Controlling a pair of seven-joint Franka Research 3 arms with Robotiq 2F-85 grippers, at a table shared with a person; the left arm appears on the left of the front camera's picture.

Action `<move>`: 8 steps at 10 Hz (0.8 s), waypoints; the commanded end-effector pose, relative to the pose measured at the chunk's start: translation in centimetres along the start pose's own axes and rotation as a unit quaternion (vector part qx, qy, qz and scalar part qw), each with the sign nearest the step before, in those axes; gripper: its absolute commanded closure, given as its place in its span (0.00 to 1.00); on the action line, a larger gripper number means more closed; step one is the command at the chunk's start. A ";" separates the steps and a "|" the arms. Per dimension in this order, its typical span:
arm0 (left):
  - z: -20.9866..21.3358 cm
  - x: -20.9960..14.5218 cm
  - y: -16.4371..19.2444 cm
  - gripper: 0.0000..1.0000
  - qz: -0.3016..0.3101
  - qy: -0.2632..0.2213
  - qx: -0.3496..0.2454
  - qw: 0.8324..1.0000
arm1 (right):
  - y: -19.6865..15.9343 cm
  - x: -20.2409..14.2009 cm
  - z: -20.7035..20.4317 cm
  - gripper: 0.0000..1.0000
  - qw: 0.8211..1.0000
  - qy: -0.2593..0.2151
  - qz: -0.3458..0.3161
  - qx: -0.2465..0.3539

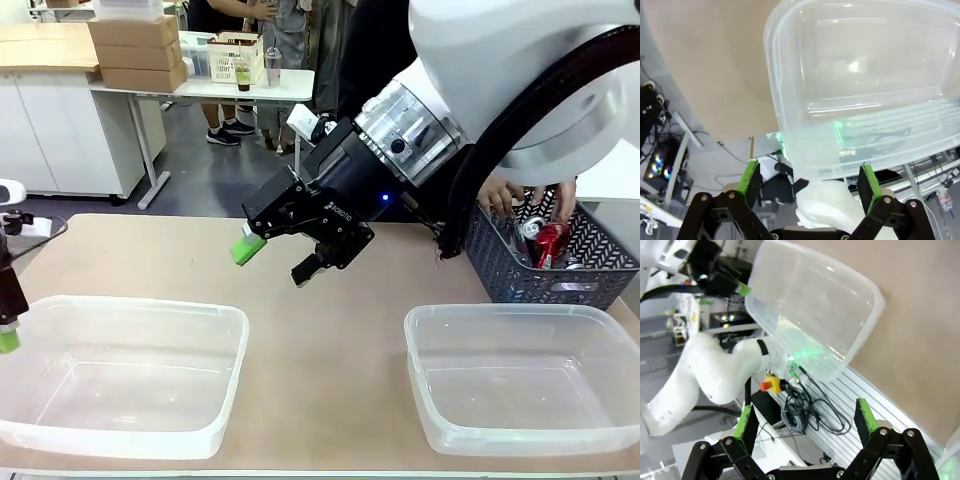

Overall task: Sort the waste into each basket.
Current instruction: Pick up the Organizing box on the left side of the table and lift it.

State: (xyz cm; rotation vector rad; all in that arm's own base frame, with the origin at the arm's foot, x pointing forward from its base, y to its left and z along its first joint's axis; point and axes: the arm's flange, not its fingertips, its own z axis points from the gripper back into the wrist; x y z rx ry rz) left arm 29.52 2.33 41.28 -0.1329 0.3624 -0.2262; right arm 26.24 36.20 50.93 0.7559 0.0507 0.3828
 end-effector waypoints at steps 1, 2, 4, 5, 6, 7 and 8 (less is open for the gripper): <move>-11.8 -4.9 -1.6 0.00 0.018 -0.018 0.009 1.000 | 2.1 2.0 -3.7 0.00 0.988 0.074 -0.131 -0.046; -11.7 -5.0 -1.6 0.00 0.023 -0.023 0.002 0.999 | 3.4 3.0 -8.5 0.00 0.967 0.147 -0.167 -0.121; -11.3 -5.2 -1.1 0.00 0.026 -0.032 -0.005 0.999 | 5.2 3.4 -16.1 0.00 0.956 0.176 -0.160 -0.172; -11.2 -5.2 -0.9 0.00 0.029 -0.035 -0.010 0.999 | 5.9 2.4 -18.7 0.00 0.952 0.129 -0.146 -0.235; -11.1 -5.0 -0.7 0.00 0.030 -0.042 -0.012 0.999 | 5.5 1.1 -19.1 0.00 0.937 0.109 -0.094 -0.318; -10.6 -4.8 -0.8 0.00 0.028 -0.035 -0.013 0.999 | 3.4 0.0 -17.0 0.00 0.957 0.149 -0.167 -0.185; -0.2 1.3 1.0 0.00 0.019 -0.020 -0.004 1.000 | 3.4 0.0 -17.0 0.00 0.957 0.149 -0.167 -0.185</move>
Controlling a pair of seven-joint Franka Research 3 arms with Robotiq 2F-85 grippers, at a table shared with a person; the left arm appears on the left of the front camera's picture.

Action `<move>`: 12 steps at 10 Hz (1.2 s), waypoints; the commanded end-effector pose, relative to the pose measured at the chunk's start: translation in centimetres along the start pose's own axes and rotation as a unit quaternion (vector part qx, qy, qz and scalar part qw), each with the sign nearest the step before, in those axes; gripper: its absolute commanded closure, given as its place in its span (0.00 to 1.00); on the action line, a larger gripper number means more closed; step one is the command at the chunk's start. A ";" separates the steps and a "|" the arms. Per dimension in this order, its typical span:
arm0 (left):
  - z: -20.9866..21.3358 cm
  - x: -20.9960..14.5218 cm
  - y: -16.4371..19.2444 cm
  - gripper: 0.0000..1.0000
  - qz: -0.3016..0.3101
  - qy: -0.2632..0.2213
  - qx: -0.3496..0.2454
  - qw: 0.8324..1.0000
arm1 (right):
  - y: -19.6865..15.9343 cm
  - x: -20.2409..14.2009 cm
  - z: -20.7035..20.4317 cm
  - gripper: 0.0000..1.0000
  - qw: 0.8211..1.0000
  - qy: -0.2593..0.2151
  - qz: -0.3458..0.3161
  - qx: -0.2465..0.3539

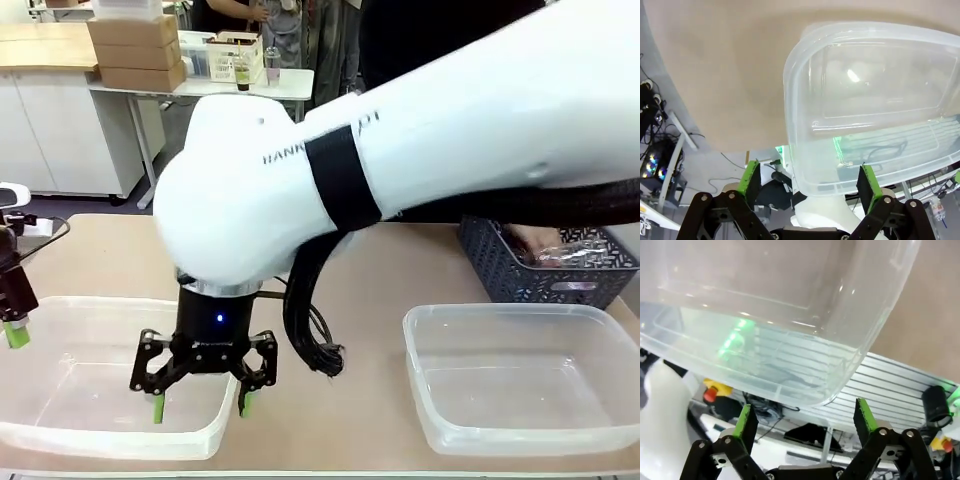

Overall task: Sort the waste into each basket.
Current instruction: Pick up the Organizing box on the left side of the table and lift it.

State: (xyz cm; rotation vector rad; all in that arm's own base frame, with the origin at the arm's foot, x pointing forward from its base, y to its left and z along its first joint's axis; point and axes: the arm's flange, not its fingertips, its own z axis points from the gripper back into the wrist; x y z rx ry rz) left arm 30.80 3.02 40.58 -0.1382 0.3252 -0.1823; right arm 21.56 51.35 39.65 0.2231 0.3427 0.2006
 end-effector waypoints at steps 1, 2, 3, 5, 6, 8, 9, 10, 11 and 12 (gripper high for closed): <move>0.0 0.0 -0.1 0.00 -0.001 0.001 0.000 1.000 | 0.3 -0.4 -0.7 0.00 1.000 -0.005 0.011 -0.017; 0.0 0.0 0.0 0.00 0.000 0.000 0.000 1.000 | 0.7 -0.3 -0.5 0.00 0.997 -0.050 -0.040 -0.036; -0.2 0.3 -0.1 0.00 -0.004 0.002 0.020 1.000 | 1.2 0.3 -1.0 0.00 0.992 -0.099 -0.076 -0.028; -2.1 0.3 -0.3 0.00 -0.007 0.029 0.020 0.999 | 0.9 1.1 -1.4 0.00 0.974 -0.174 -0.135 -0.048; -5.2 -0.1 0.0 0.00 -0.014 0.052 0.017 0.998 | 0.2 2.7 -1.8 0.00 0.962 -0.190 -0.173 -0.094; -6.5 -0.2 0.0 0.00 -0.013 0.058 0.020 0.998 | 0.0 2.8 -1.6 0.00 0.954 -0.206 -0.188 -0.107; -8.2 -0.3 -0.2 0.00 -0.010 0.067 0.027 0.997 | -0.3 3.1 -1.3 0.00 0.948 -0.223 -0.199 -0.113; -9.7 -0.4 -0.4 0.00 -0.005 0.081 0.025 0.996 | -0.4 3.1 -1.3 0.00 0.951 -0.213 -0.196 -0.109; -10.1 -0.8 -0.6 0.00 -0.004 0.081 0.024 0.996 | -0.1 3.1 -1.4 0.00 0.957 -0.194 -0.191 -0.104; -9.9 -0.8 -0.5 0.00 0.001 0.076 0.028 0.997 | 0.4 3.1 -1.8 0.00 0.962 -0.173 -0.183 -0.104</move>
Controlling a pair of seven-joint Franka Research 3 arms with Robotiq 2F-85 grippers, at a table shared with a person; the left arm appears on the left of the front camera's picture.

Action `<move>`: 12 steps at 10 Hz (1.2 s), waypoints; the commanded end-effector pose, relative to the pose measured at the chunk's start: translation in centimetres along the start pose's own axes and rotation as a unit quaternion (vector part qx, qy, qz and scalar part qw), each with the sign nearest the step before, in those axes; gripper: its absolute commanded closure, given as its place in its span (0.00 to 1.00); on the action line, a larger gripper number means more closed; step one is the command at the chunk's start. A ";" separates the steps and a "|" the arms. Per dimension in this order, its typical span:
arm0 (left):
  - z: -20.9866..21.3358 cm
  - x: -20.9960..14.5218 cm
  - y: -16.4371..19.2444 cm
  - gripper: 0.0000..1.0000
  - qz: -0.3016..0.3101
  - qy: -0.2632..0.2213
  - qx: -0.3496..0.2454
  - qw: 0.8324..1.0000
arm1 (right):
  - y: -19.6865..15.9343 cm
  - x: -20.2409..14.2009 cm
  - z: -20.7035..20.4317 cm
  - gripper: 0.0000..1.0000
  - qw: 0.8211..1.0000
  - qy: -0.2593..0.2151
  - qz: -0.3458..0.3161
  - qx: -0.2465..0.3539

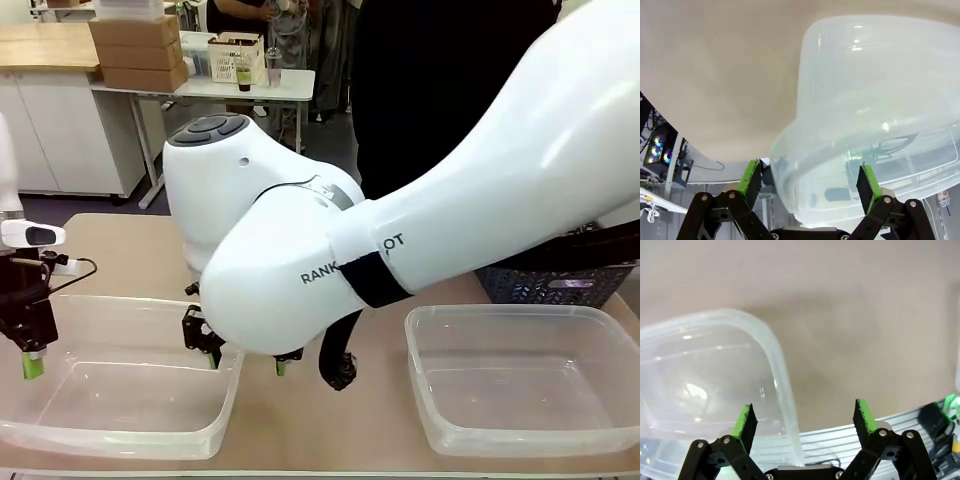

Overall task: Sort the waste into each basket.
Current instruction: Pick up the Organizing box on the left side of the table and lift it.

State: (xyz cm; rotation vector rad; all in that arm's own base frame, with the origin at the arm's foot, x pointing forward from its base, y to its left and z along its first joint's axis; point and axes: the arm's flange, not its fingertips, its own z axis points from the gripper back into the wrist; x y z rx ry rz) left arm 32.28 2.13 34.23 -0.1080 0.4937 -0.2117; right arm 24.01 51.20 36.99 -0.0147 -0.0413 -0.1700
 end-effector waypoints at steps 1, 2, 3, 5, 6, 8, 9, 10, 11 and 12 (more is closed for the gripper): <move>-4.8 -3.6 -0.9 0.00 0.014 -0.023 0.023 0.999 | 2.0 -0.7 -0.2 0.00 0.999 0.044 0.009 -0.004; -4.6 -3.7 -0.8 0.48 0.015 -0.037 0.021 0.999 | 2.2 -0.8 -0.7 0.49 0.998 0.069 0.013 -0.009; -4.4 -3.7 -0.7 0.58 0.011 -0.045 0.010 0.999 | 2.2 -0.7 -0.9 0.52 0.997 0.076 0.014 -0.009; -4.2 -3.8 -0.6 1.00 0.015 -0.050 0.009 0.999 | 2.0 -0.6 -0.7 1.00 0.997 0.071 0.006 -0.008; -4.0 -3.8 -0.5 1.00 0.020 -0.057 0.005 0.998 | 1.8 -0.6 -0.5 1.00 0.998 0.067 0.002 -0.007; -3.6 -3.8 -0.4 0.96 0.023 -0.064 -0.005 0.998 | 1.6 -0.6 -0.3 0.88 0.998 0.064 0.000 -0.006; -3.4 -3.9 -0.3 1.00 0.025 -0.069 -0.006 0.997 | 1.5 -0.5 -0.4 1.00 0.998 0.065 0.000 -0.007; -3.1 -4.0 -0.2 1.00 0.028 -0.075 -0.010 0.997 | 1.4 -0.4 -0.5 1.00 0.998 0.065 0.000 -0.005; -2.6 -4.1 -0.1 1.00 0.034 -0.083 -0.021 0.996 | 1.0 -0.3 -0.5 1.00 0.998 0.067 -0.001 -0.004; -1.9 -4.3 -0.2 1.00 0.036 -0.091 -0.031 0.995 | 0.4 -0.1 -0.3 1.00 0.997 0.072 0.002 -0.002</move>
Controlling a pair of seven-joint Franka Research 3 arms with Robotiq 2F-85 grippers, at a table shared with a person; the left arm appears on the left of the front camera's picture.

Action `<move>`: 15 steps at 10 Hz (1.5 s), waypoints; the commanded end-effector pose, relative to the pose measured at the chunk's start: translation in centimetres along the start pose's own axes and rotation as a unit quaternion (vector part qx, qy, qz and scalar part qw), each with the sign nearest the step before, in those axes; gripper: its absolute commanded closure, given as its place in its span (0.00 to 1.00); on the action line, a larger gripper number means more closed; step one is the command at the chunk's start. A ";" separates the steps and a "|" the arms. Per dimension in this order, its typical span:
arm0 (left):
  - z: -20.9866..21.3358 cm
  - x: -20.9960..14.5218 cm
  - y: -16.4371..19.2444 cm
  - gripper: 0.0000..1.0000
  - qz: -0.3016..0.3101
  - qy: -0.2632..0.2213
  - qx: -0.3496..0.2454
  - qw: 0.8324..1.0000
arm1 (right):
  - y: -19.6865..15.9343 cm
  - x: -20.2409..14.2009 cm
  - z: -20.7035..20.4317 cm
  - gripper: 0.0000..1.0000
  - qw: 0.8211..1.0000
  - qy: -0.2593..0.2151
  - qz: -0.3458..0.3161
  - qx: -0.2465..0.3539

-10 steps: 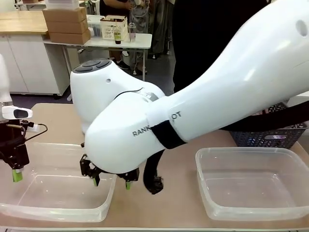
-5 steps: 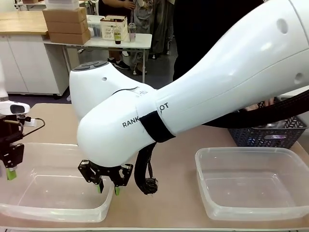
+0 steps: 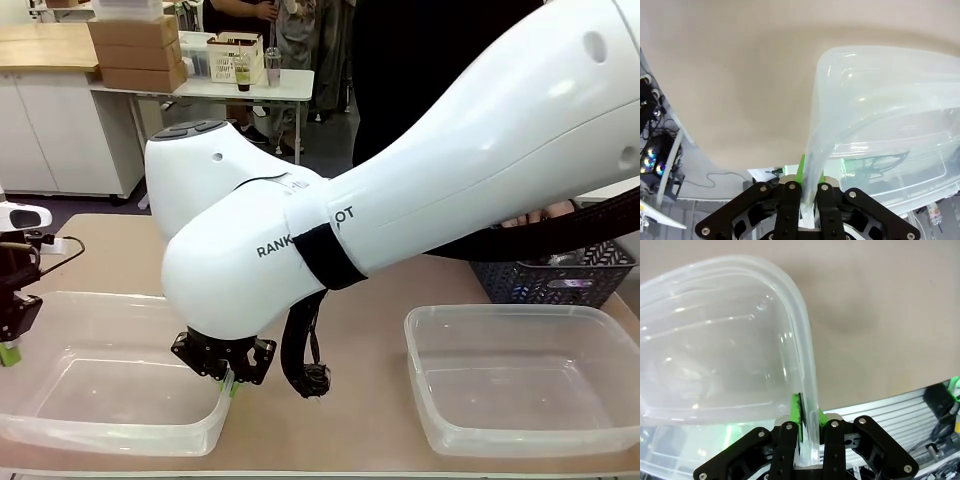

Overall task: Sort the waste into each basket.
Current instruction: Pick up the Organizing box on the left side of the table and lift it.

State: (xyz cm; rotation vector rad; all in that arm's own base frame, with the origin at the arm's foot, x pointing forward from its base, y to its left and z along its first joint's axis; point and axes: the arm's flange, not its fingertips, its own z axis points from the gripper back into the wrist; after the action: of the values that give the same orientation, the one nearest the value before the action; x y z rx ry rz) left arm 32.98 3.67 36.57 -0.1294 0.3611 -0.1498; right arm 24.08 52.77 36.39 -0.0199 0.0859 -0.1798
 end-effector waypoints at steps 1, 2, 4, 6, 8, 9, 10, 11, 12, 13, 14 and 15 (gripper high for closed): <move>-2.8 -4.3 -1.4 1.00 0.015 -0.022 -0.039 0.999 | -2.0 0.2 1.1 1.00 1.000 0.010 0.011 0.007; -1.4 -4.5 -1.9 1.00 0.022 -0.027 -0.039 0.999 | -3.2 0.2 2.6 1.00 1.000 0.006 0.019 0.005; 3.5 -4.7 -4.0 1.00 0.043 -0.036 -0.069 0.996 | -6.2 0.0 7.4 1.00 0.999 0.004 0.043 -0.029; 8.6 -4.3 -7.0 1.00 0.012 -0.042 -0.109 0.993 | -8.4 -0.7 10.6 1.00 0.995 0.028 0.073 -0.066; 12.5 -4.6 -9.5 1.00 0.008 -0.088 -0.173 0.981 | -10.2 -0.9 11.5 1.00 0.994 0.031 0.083 -0.063; 8.0 -5.0 -7.8 1.00 -0.001 -0.039 -0.100 0.994 | -8.1 -1.0 11.6 0.97 0.997 0.004 0.060 -0.053; 8.0 -5.0 -7.8 1.00 -0.001 -0.039 -0.100 0.994 | -8.1 -1.0 11.6 0.97 0.997 0.004 0.060 -0.053; 8.0 -5.0 -7.8 1.00 -0.001 -0.039 -0.100 0.994 | -8.1 -1.0 11.6 0.97 0.997 0.004 0.060 -0.053; 8.0 -5.0 -7.8 1.00 -0.001 -0.039 -0.100 0.994 | -8.1 -1.0 11.6 0.97 0.997 0.004 0.060 -0.053; 8.0 -4.8 -8.4 0.96 0.001 -0.035 -0.096 0.995 | -8.6 -0.9 12.6 0.95 0.996 0.000 0.068 -0.051; 8.6 -4.2 -9.5 0.96 0.028 -0.010 -0.137 0.990 | -9.9 1.0 12.1 0.95 0.996 0.001 0.057 -0.065; 9.5 -4.1 -11.1 0.96 0.059 0.012 -0.177 0.982 | -10.8 2.5 11.8 0.95 0.995 -0.009 0.060 -0.078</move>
State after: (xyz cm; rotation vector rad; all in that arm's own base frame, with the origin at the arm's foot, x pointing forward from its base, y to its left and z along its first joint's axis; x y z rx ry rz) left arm 30.66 -3.68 46.50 -0.3577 0.3594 -0.0522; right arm 24.49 43.47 48.71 -0.1357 0.1033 -0.0594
